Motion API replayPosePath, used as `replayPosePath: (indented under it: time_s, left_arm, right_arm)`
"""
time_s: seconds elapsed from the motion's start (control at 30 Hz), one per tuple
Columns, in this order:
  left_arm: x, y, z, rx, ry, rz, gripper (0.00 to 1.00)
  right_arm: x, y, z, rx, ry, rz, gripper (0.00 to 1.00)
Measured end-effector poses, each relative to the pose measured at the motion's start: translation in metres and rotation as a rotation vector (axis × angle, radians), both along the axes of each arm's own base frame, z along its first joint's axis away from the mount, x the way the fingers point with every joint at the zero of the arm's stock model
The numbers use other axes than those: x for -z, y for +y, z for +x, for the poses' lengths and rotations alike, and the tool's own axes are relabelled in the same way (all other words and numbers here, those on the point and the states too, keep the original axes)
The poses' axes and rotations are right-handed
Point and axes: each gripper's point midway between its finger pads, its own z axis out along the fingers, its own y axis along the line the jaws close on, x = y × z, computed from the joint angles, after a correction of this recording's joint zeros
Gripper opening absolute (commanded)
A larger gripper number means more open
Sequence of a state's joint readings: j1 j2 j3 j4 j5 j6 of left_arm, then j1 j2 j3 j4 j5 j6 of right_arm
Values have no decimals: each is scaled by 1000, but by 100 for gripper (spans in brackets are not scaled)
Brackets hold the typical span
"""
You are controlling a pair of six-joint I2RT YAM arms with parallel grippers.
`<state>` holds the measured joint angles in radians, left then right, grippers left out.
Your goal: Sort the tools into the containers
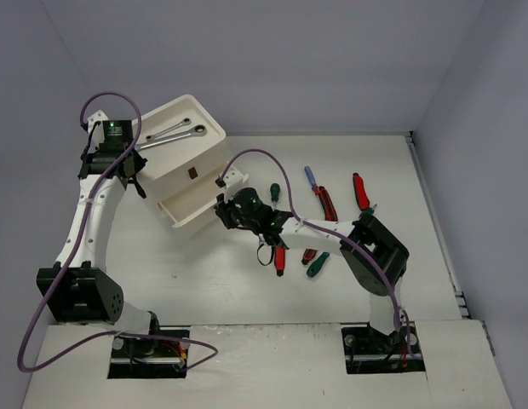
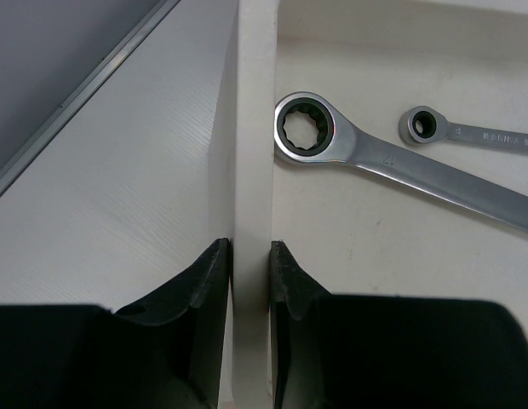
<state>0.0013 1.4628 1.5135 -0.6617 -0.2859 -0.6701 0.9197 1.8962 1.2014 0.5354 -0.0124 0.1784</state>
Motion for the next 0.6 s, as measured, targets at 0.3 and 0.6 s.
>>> replayPosePath:
  time_s: [0.3, 0.6]
  left_arm:
    - [0, 0, 0, -1, -1, 2, 7]
    - [1, -4, -2, 26, 6, -4, 57]
  right_arm:
    - [0, -16, -13, 33, 26, -15, 29]
    - [-29, -47, -13, 160, 14, -17, 64]
